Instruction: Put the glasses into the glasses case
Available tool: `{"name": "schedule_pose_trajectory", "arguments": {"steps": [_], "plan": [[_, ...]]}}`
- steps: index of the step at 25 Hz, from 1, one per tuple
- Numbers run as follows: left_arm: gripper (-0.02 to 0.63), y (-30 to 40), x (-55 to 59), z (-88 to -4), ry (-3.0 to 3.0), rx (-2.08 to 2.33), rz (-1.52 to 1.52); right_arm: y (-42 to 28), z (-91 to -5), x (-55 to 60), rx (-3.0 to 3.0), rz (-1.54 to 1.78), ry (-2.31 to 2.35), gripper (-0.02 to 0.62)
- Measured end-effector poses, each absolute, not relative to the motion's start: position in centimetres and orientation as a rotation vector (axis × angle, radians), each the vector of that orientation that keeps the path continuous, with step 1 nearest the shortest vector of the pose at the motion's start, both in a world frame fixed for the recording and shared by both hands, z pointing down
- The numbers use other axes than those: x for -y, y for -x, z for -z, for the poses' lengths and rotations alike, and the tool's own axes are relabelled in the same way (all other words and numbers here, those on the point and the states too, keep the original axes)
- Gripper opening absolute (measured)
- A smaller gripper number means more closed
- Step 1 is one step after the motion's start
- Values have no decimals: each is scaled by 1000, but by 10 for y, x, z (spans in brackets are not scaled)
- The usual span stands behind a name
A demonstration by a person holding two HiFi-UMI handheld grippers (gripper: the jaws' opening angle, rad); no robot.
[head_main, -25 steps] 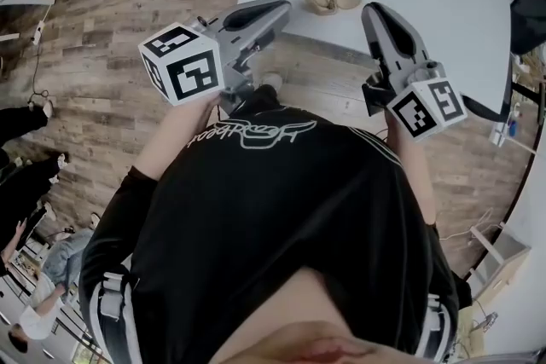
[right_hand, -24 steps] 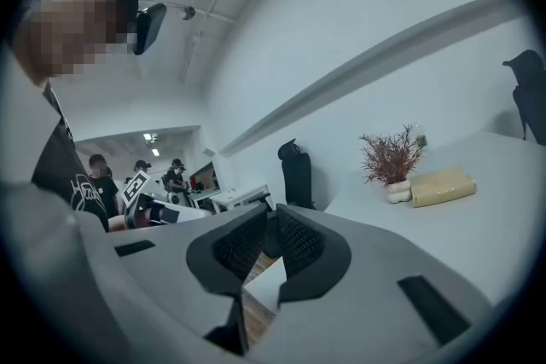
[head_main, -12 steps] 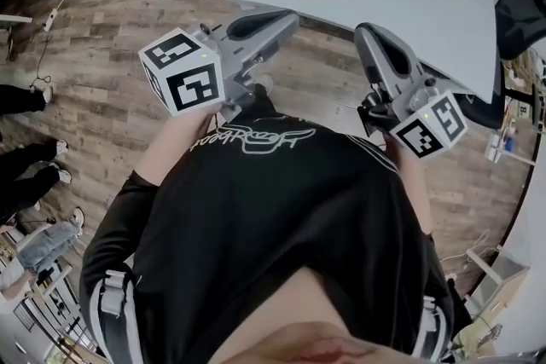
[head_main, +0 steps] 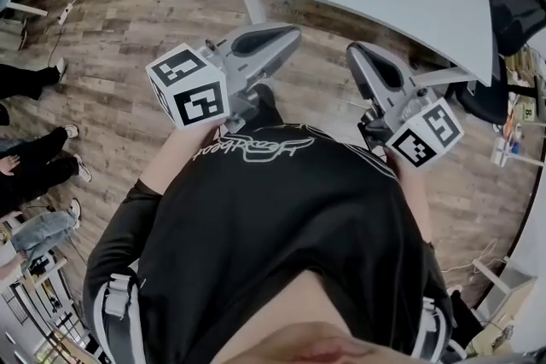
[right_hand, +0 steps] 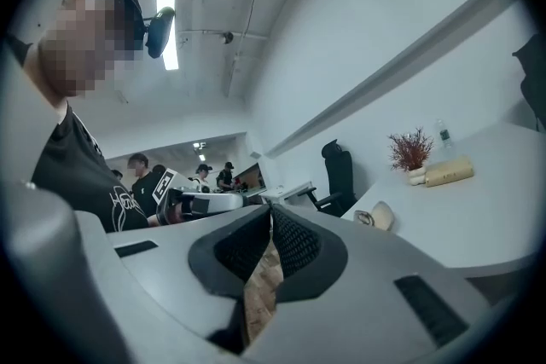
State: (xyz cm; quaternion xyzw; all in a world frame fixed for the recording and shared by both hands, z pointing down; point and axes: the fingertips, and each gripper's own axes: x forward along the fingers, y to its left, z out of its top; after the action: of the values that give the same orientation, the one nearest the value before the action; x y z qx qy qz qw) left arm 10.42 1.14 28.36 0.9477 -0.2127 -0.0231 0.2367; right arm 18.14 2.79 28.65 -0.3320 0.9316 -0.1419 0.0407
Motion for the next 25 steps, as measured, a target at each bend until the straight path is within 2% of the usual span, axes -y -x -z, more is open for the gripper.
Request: {"name": "schedule_pose_trajectory", "arguments": {"steps": [11,25], "plan": [[6,-107,-61,-282,-2621,593,0,-167,-293,-75,-2891,514,947,14],[6,-94,-69,-287,-2588,602,-10,-149,-299,-83,-2901,590,910,14]]}}
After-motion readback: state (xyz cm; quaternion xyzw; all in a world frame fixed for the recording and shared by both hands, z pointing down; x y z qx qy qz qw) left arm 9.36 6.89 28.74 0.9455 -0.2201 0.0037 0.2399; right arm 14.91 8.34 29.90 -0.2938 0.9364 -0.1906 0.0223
